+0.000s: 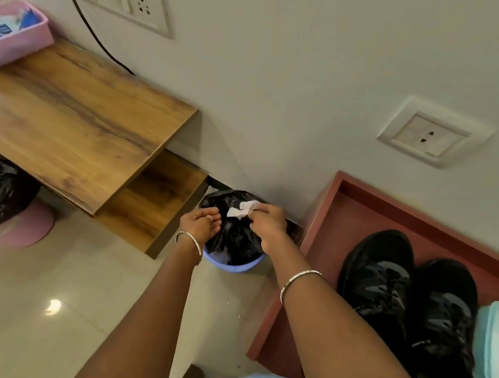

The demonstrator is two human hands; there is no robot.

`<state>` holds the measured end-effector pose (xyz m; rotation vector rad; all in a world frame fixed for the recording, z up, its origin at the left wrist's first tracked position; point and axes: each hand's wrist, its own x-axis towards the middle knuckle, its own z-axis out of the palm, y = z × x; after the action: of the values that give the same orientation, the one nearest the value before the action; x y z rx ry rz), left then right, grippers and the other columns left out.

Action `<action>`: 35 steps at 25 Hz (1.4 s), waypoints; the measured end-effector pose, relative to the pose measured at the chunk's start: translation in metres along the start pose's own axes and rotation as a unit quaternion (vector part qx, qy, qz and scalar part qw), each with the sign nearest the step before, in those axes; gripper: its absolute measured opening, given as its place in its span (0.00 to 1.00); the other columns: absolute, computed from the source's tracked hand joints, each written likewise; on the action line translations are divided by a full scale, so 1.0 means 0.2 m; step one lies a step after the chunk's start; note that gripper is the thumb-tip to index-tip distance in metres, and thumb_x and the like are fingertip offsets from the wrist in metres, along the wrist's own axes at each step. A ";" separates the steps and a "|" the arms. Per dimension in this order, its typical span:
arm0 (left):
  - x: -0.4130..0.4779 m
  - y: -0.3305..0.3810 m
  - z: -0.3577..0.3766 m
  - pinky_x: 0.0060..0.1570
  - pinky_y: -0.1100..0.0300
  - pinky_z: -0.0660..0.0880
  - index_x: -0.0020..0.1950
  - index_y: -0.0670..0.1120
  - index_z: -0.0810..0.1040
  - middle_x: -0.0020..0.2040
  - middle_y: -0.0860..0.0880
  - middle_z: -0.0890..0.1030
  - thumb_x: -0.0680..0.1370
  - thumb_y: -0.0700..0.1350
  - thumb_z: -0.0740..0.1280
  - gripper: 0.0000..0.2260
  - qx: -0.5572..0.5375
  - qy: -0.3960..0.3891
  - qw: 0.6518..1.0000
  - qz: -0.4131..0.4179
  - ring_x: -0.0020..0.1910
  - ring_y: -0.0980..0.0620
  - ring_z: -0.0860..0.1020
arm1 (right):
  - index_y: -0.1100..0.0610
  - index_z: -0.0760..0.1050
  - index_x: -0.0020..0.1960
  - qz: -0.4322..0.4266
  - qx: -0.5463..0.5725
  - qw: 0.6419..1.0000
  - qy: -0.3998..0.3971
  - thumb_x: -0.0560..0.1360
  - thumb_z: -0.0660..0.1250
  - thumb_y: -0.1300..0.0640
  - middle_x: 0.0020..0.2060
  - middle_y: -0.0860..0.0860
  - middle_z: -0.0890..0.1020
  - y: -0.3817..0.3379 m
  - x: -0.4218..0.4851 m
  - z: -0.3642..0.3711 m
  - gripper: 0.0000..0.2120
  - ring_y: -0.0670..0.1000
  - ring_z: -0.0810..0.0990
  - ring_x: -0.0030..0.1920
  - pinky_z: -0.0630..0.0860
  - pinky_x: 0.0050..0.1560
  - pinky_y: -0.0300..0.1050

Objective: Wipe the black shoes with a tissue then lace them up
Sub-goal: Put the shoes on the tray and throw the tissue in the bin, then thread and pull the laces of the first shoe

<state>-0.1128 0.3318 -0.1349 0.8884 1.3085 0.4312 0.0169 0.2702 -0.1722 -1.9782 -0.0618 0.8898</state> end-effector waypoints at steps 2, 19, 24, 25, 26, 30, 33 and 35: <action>0.04 -0.06 -0.03 0.60 0.53 0.75 0.64 0.32 0.76 0.63 0.33 0.78 0.82 0.29 0.56 0.14 0.016 0.002 1.000 -0.010 0.61 0.37 0.78 | 0.58 0.83 0.43 0.046 0.009 0.999 -0.016 0.72 0.67 0.60 0.45 0.58 0.85 0.08 0.06 0.02 0.06 0.56 0.83 0.44 0.83 0.52 0.61; -0.59 -0.09 0.33 0.43 0.58 0.82 0.53 0.37 0.81 0.39 0.43 0.83 0.80 0.33 0.64 0.07 -0.069 -0.033 0.994 0.082 0.38 0.49 0.82 | 0.53 0.84 0.45 -0.145 0.138 0.974 0.103 0.75 0.66 0.67 0.39 0.49 0.86 0.01 -0.94 -0.59 0.12 0.47 0.86 0.42 0.83 0.50 0.48; -1.02 -0.19 0.43 0.39 0.64 0.80 0.52 0.36 0.81 0.39 0.42 0.82 0.80 0.34 0.64 0.06 -0.009 -0.126 0.980 0.151 0.39 0.50 0.81 | 0.54 0.84 0.46 -0.149 0.151 0.959 0.187 0.78 0.67 0.65 0.39 0.50 0.86 0.14 -1.16 -1.03 0.10 0.47 0.86 0.41 0.84 0.50 0.49; -1.09 -0.22 0.44 0.39 0.64 0.81 0.52 0.36 0.81 0.39 0.42 0.82 0.80 0.34 0.64 0.06 0.014 -0.142 0.977 0.158 0.39 0.49 0.82 | 0.53 0.84 0.46 -0.145 0.155 0.956 0.205 0.78 0.67 0.65 0.39 0.50 0.86 0.18 -1.20 -1.12 0.10 0.47 0.86 0.41 0.84 0.50 0.49; -1.15 -0.25 0.46 0.40 0.63 0.81 0.51 0.37 0.82 0.40 0.42 0.83 0.80 0.34 0.65 0.06 0.037 -0.159 0.972 0.166 0.40 0.48 0.82 | 0.53 0.83 0.45 -0.139 0.159 0.952 0.222 0.78 0.66 0.65 0.39 0.50 0.86 0.23 -1.24 -1.20 0.10 0.47 0.86 0.42 0.84 0.50 0.49; -1.32 -0.37 0.52 0.47 0.51 0.83 0.45 0.46 0.84 0.38 0.46 0.85 0.79 0.38 0.67 0.07 0.136 -0.192 0.951 0.200 0.40 0.47 0.84 | 0.50 0.82 0.44 -0.094 0.141 0.932 0.320 0.78 0.67 0.65 0.41 0.48 0.85 0.47 -1.35 -1.44 0.12 0.49 0.85 0.44 0.83 0.49 0.48; -1.43 -0.43 0.61 0.49 0.52 0.82 0.47 0.49 0.84 0.39 0.51 0.84 0.78 0.42 0.68 0.05 0.266 -0.201 0.902 0.273 0.41 0.52 0.83 | 0.53 0.81 0.50 -0.058 0.095 0.928 0.356 0.79 0.67 0.62 0.44 0.47 0.82 0.57 -1.39 -1.55 0.07 0.53 0.83 0.51 0.78 0.48 0.40; -1.47 -0.45 0.68 0.52 0.52 0.80 0.52 0.48 0.84 0.44 0.52 0.84 0.78 0.43 0.68 0.06 0.336 -0.208 0.867 0.304 0.43 0.55 0.82 | 0.55 0.79 0.59 -0.026 0.072 0.944 0.320 0.79 0.68 0.62 0.52 0.49 0.81 0.60 -1.36 -1.59 0.10 0.53 0.81 0.58 0.77 0.55 0.43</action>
<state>-0.0738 0.0209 -0.0142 1.8931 0.7392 0.2284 -0.0256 -0.1341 -0.0165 -2.0235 0.3144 0.1791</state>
